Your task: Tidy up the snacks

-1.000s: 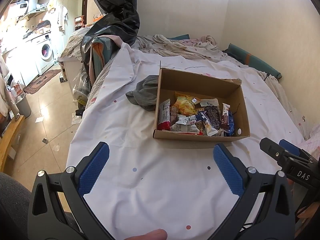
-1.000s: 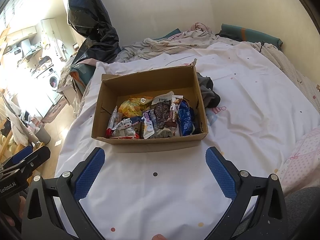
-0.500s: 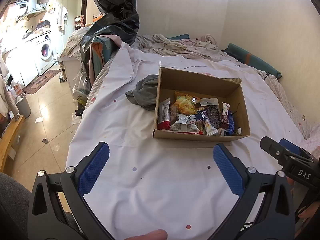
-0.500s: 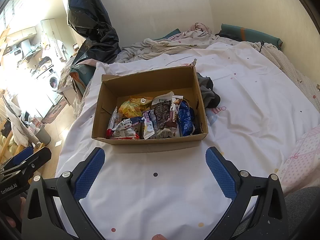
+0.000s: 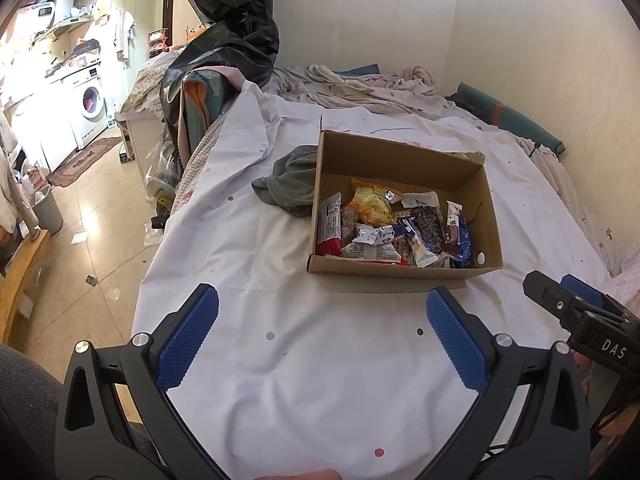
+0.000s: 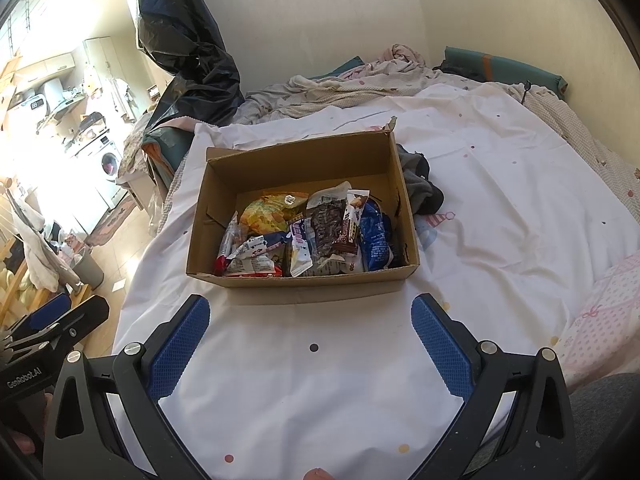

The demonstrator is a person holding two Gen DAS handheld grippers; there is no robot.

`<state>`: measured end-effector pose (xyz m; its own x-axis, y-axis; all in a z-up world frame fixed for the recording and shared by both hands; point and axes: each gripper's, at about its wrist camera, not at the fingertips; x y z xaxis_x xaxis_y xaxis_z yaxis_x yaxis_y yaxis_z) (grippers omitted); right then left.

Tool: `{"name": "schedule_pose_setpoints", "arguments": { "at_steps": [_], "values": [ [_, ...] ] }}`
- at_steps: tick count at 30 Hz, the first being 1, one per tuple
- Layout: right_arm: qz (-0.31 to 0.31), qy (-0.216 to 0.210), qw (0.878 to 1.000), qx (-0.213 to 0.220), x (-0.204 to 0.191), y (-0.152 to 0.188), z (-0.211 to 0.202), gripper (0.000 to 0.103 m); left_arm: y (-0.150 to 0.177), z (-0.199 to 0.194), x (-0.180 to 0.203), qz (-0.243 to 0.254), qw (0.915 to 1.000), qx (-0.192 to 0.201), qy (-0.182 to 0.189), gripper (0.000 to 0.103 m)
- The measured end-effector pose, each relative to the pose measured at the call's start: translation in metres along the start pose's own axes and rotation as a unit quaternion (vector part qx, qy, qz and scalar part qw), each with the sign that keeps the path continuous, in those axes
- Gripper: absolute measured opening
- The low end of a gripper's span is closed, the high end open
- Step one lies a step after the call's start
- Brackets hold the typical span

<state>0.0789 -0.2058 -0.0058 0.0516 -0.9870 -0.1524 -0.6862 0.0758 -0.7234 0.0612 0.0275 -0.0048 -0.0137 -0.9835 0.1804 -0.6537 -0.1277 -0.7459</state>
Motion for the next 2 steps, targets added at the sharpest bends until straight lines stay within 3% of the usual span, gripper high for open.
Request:
{"name": "schedule_pose_setpoints", "arguments": {
  "at_steps": [2],
  "values": [
    [0.001,-0.001,1.000,0.000,-0.0007,0.0003,-0.0001,0.103,0.0000,0.0001,-0.0004,0.001,1.0000,-0.001,-0.001,0.103]
  ]
}}
Point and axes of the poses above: each gripper's, at about its wrist camera, not at the fingertips, and z roughly the way its jaws point, x to its right, y to its underside, and after that the axes turned 5 degrees about y, right-handed
